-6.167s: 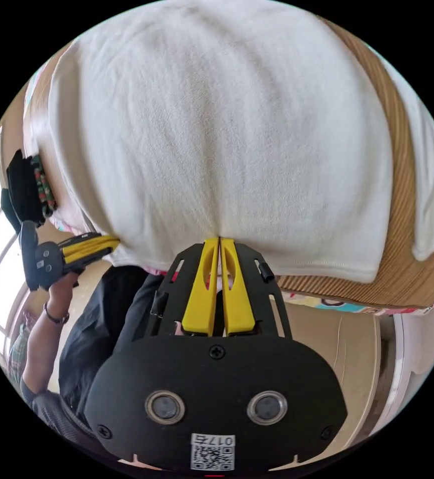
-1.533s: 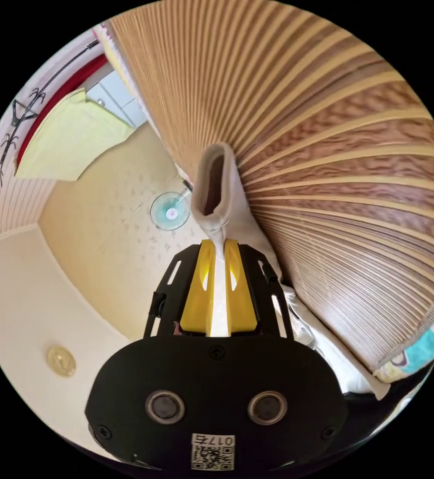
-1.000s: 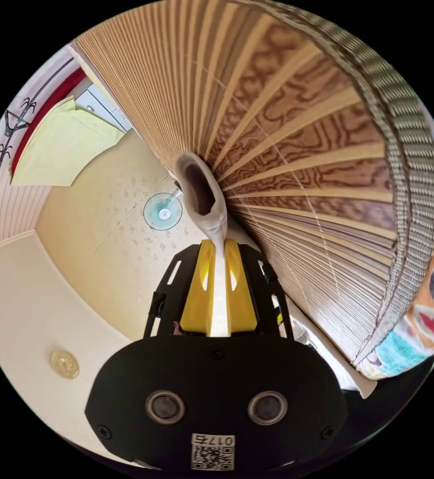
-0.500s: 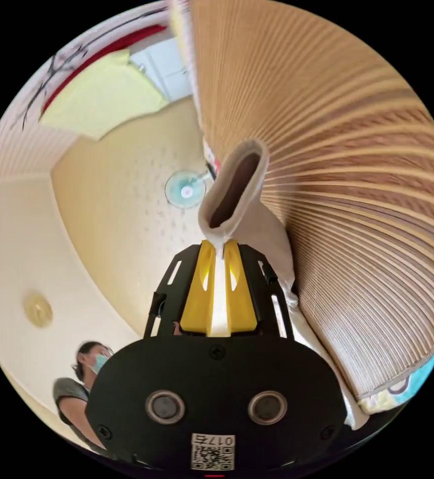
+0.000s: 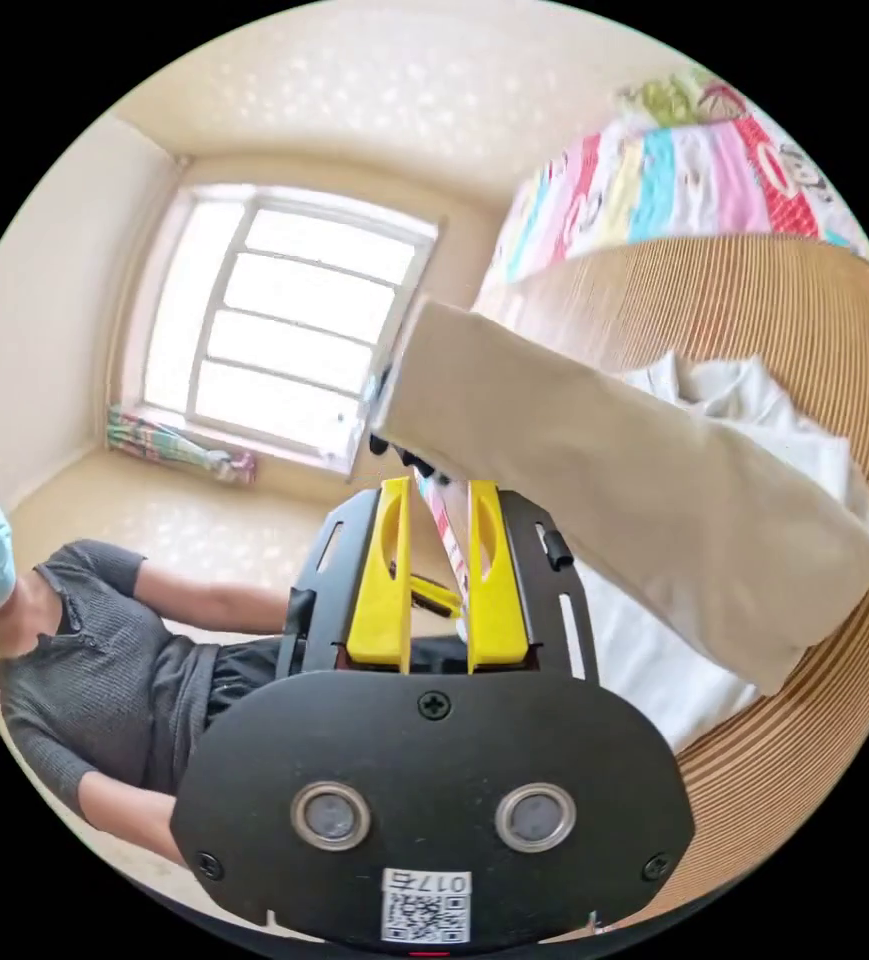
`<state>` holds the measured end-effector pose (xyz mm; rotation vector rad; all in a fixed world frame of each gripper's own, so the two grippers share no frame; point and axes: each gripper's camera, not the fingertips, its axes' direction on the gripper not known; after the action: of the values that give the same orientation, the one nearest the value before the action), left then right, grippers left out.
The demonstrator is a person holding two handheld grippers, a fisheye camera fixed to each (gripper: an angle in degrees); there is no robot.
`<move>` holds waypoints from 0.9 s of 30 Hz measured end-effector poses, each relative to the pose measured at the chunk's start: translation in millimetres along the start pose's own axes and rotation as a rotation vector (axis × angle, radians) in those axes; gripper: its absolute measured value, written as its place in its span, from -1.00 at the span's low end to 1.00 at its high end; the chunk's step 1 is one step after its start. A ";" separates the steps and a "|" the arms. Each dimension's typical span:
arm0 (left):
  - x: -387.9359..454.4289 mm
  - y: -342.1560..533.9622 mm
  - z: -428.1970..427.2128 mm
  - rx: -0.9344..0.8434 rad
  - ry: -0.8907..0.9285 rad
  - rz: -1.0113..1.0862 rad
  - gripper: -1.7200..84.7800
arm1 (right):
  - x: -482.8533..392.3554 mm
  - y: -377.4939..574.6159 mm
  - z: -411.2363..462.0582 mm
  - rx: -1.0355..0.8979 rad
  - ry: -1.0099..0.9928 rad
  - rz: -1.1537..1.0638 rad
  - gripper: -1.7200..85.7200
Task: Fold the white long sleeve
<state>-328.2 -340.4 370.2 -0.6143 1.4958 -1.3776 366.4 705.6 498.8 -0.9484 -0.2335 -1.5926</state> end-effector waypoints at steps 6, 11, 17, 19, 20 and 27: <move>-55.1 14.0 -4.9 -0.021 -0.017 -0.059 -0.64 | 72.6 125.4 -34.8 0.146 -0.036 0.299 -0.86; -69.8 -3.2 2.2 -0.076 -0.048 -0.008 -0.58 | 121.9 278.1 -87.2 0.118 0.153 0.708 -0.76; -86.2 -43.3 8.4 -0.151 0.031 0.016 -0.60 | 136.6 375.7 -120.8 -0.152 0.345 0.929 -0.63; -91.9 -53.3 12.9 -0.215 0.058 0.024 -0.65 | 147.1 389.3 -124.0 -0.230 0.359 0.941 -0.60; -95.1 -59.0 17.6 -0.279 0.081 0.036 -0.73 | 150.1 390.9 -124.4 -0.246 0.363 0.938 -0.60; -115.9 -68.3 -1.0 -0.467 0.382 0.153 -0.88 | 184.1 400.2 -139.6 -0.529 0.473 0.900 -0.83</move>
<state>-299.4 -255.8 470.7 -0.5209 2.1579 -1.0680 671.3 374.5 394.5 -0.8451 0.8730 -0.9744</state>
